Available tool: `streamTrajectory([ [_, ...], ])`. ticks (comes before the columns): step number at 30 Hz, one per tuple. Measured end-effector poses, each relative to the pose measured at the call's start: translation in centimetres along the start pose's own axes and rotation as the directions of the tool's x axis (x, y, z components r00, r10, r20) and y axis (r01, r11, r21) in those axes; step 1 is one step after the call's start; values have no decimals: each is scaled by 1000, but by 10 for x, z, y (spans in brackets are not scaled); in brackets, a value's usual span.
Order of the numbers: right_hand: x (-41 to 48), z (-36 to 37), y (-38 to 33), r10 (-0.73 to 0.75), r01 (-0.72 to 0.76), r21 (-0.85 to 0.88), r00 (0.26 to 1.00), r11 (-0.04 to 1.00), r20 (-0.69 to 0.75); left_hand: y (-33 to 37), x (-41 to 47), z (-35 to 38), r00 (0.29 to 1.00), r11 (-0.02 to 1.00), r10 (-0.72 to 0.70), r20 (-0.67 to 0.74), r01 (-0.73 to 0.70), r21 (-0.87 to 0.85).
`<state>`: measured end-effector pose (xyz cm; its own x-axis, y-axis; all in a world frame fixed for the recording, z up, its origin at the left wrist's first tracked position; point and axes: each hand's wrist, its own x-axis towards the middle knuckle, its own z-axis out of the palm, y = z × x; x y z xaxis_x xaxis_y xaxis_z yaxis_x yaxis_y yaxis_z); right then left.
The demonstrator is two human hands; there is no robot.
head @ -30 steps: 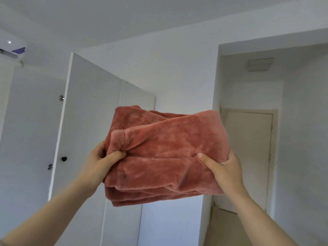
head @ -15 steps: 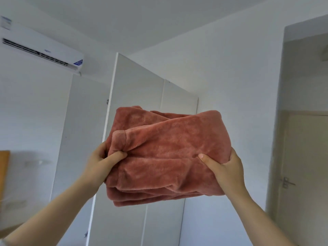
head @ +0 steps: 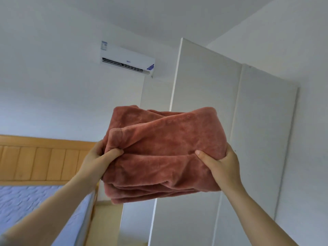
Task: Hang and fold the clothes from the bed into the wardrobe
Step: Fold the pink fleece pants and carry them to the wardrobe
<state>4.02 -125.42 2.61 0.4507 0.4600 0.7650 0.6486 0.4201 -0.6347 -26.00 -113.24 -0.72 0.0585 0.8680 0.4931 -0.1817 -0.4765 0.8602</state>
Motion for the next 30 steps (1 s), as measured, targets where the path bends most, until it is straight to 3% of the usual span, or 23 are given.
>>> streamTrajectory([
  [15,62,192,64,-47,-28,298,969,954,243,-27,66,-80,954,977,54,-296,11,212],
  [30,129,390,100,-22,-39,285,978,958,209,-99,240,-166,952,976,70,-299,-3,218],
])
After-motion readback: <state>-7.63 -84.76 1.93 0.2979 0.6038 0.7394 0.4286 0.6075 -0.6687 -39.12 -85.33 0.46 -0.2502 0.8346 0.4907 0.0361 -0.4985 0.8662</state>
